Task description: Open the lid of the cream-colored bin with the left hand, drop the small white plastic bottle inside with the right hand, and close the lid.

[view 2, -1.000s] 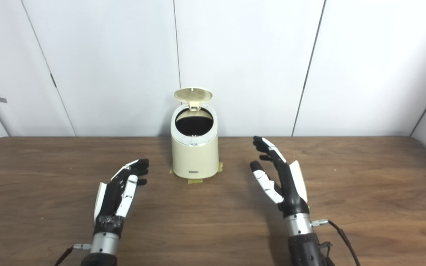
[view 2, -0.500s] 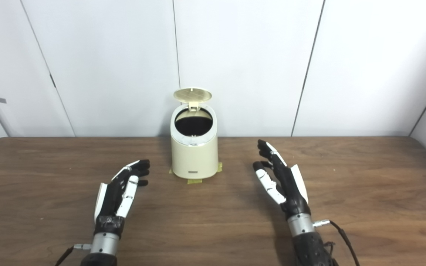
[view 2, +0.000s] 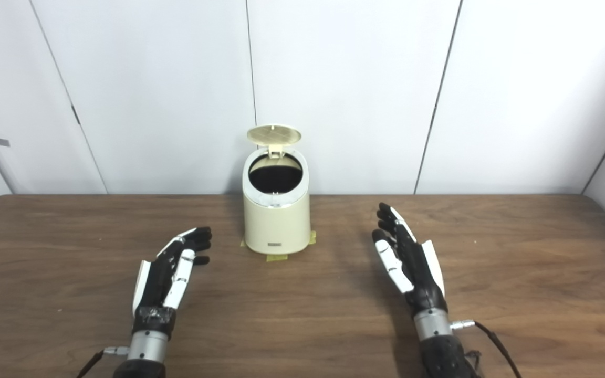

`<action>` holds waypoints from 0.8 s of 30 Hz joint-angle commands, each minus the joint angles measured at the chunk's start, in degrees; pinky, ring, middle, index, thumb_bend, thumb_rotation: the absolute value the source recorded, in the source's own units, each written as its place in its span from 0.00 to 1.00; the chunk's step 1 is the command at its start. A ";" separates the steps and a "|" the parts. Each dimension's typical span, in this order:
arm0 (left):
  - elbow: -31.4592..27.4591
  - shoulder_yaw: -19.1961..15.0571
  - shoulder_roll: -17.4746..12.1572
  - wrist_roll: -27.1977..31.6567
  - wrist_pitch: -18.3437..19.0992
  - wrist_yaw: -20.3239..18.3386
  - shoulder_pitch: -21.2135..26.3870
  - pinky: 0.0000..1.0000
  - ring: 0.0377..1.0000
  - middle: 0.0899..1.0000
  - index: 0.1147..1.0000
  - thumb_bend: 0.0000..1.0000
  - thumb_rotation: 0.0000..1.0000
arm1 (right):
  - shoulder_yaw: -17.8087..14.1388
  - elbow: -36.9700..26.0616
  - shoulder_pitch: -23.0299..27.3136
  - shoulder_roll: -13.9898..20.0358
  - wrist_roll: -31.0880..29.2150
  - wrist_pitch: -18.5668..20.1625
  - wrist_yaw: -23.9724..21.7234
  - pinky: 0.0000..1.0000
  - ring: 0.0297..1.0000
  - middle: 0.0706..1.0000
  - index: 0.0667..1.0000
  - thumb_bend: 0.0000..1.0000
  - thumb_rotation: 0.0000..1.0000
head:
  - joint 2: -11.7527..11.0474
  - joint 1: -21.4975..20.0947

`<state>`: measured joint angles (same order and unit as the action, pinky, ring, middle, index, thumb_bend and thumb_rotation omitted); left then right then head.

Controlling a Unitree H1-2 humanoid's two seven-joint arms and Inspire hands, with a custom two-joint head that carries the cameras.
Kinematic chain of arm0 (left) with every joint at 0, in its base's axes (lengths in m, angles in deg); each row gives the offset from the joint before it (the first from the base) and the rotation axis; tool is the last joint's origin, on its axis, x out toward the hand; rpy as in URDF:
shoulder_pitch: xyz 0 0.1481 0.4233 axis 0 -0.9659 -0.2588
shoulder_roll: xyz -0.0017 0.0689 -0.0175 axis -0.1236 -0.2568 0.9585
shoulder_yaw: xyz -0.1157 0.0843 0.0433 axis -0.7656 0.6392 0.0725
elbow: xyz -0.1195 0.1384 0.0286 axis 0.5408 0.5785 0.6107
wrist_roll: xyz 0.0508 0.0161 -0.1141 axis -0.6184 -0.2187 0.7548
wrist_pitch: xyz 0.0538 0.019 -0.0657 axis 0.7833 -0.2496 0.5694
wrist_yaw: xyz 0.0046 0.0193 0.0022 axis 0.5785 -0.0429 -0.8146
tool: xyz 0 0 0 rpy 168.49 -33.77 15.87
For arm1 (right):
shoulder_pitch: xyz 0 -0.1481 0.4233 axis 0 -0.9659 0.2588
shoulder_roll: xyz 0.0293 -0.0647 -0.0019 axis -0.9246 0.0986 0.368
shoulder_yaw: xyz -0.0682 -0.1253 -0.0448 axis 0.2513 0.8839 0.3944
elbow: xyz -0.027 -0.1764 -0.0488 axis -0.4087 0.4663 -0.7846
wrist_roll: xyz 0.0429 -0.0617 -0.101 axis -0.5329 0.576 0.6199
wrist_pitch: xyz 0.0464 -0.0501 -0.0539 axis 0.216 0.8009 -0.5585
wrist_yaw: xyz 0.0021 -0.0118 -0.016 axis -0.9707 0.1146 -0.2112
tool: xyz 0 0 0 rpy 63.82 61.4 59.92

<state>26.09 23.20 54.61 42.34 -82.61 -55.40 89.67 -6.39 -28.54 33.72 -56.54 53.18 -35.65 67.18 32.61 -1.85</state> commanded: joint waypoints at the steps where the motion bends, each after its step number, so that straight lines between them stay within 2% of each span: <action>1: 0.37 -0.43 -0.72 -0.87 -0.67 0.38 -0.32 0.69 0.76 0.75 0.74 0.26 0.77 | -0.82 -2.22 -0.54 -0.34 -1.31 1.28 -0.63 0.84 0.88 0.90 0.91 0.16 0.84 | 0.01 0.08; 5: -2.93 -0.76 -1.04 -0.04 1.79 -0.77 -0.11 0.71 0.78 0.77 0.75 0.27 0.74 | -1.97 -5.00 -0.47 -0.98 -4.86 3.08 -2.24 0.85 0.90 0.91 0.93 0.18 0.75 | -0.18 0.27; 8: -6.28 -1.35 -1.62 0.10 4.39 -1.45 0.63 0.72 0.79 0.77 0.76 0.27 0.74 | -2.17 -6.76 -0.58 -1.35 -5.11 4.06 -2.62 0.84 0.90 0.92 0.93 0.20 0.72 | -0.44 0.39; 11: -13.78 -1.01 -3.74 -7.83 13.22 -1.24 2.97 0.73 0.79 0.78 0.76 0.32 0.78 | -2.01 -6.30 -0.76 -1.69 -4.00 3.79 -2.06 0.82 0.88 0.90 0.92 0.19 0.72 | -0.85 0.66; 15: -19.95 -0.70 -6.87 -16.38 21.55 -1.94 7.81 0.71 0.77 0.76 0.73 0.35 0.80 | -2.02 -4.79 -0.83 -1.94 -2.88 3.07 -1.60 0.82 0.88 0.90 0.91 0.20 0.74 | -0.91 0.71; 20: -25.74 -0.03 -12.20 -21.65 30.83 -7.94 16.72 0.78 0.78 0.74 0.73 0.61 0.95 | -2.07 -4.07 -0.88 -2.21 -2.03 2.97 -1.12 0.83 0.87 0.89 0.91 0.19 0.75 | -0.92 0.78; 24: -27.89 -0.14 -13.85 -23.57 34.86 -13.46 21.78 0.81 0.79 0.72 0.72 0.77 1.00 | -2.02 -3.91 -0.94 -2.36 -1.08 3.15 -0.79 0.79 0.86 0.88 0.90 0.17 0.74 | -0.81 1.10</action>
<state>-0.37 23.15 41.69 20.06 -48.52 -67.01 108.67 -8.14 -32.38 31.48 -58.90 51.69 -31.03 65.59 31.73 -0.70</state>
